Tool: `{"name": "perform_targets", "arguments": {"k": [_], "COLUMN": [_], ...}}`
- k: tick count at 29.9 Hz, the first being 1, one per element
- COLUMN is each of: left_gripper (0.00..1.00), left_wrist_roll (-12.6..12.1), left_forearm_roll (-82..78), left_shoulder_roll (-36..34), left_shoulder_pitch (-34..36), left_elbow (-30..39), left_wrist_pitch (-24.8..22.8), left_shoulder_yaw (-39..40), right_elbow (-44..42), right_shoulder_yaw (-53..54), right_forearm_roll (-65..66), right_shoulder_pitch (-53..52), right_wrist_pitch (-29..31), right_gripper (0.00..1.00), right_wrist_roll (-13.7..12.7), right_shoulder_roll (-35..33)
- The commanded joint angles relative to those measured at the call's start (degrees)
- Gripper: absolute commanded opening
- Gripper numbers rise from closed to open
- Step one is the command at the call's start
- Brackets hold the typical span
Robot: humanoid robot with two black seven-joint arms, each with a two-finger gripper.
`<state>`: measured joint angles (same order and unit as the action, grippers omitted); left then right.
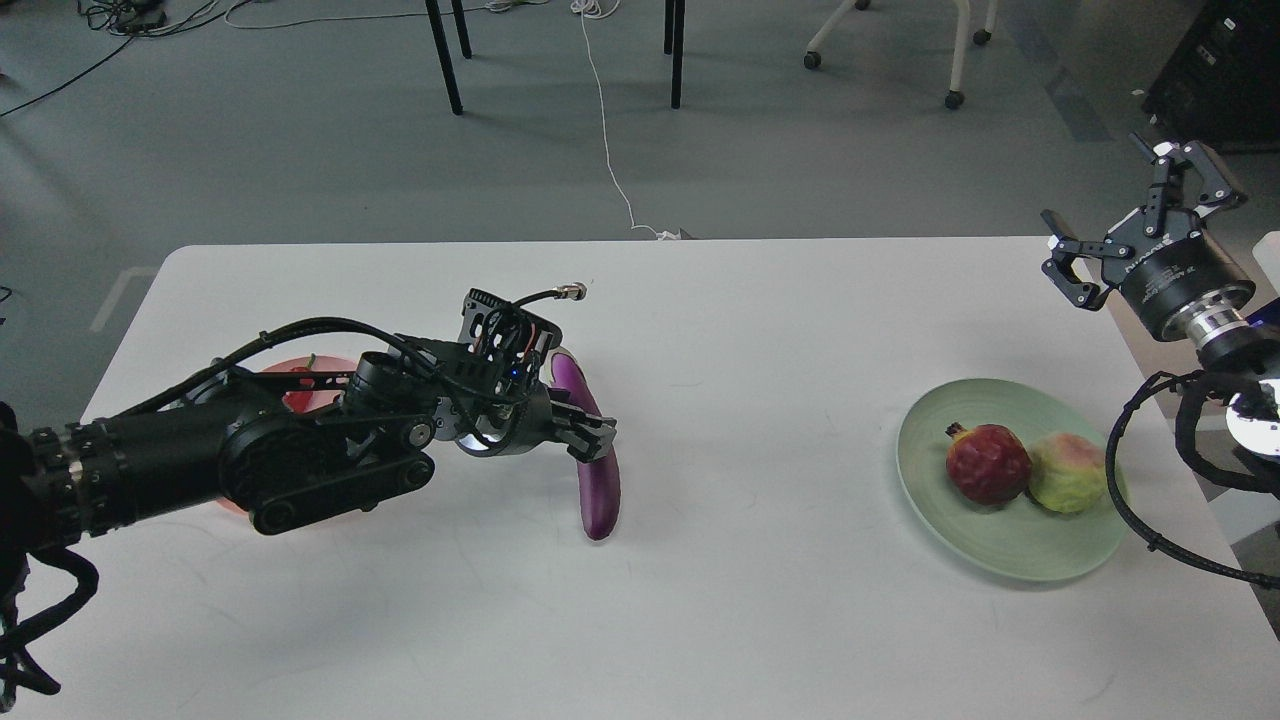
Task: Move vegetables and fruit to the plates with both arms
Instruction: 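Reach the left gripper to the purple eggplant and grasp it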
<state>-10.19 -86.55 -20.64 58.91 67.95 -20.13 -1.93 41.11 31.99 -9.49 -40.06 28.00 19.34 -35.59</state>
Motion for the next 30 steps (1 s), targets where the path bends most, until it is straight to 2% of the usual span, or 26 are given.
{"name": "perform_targets", "arguments": {"k": [1, 7, 24, 27, 30], "left_gripper": [0.71, 0.74, 0.76, 0.76, 0.69], "left_wrist_roll": [0.0, 0.1, 0.1, 0.1, 0.2], "left_forearm_roll": [0.2, 0.2, 0.2, 0.2, 0.2], "left_shoulder_roll": [0.3, 3.3, 2.7, 3.0, 2.9], "left_shoulder_pitch": [0.0, 0.0, -2.6, -2.6, -2.5], "left_elbow": [-0.1, -2.7, -2.7, -2.9, -3.0], "left_wrist_pitch": [0.0, 0.0, 0.0, 0.1, 0.0], "left_shoulder_yaw": [0.0, 0.0, 0.1, 0.1, 0.0], "right_elbow": [-0.1, -0.1, -0.2, -0.2, -0.2], "right_shoulder_yaw": [-0.1, -0.1, -0.3, -0.3, -0.3], "right_forearm_roll": [0.0, 0.0, 0.8, 1.7, 1.7], "right_shoulder_pitch": [0.1, 0.1, -0.1, -0.1, 0.0], "right_wrist_pitch": [0.0, 0.0, 0.0, 0.0, 0.0], "right_gripper": [0.99, 0.99, 0.99, 0.99, 0.99], "right_wrist_roll": [0.0, 0.0, 0.0, 0.0, 0.0], "right_shoulder_roll": [0.0, 0.2, 0.4, 0.3, 0.3]}}
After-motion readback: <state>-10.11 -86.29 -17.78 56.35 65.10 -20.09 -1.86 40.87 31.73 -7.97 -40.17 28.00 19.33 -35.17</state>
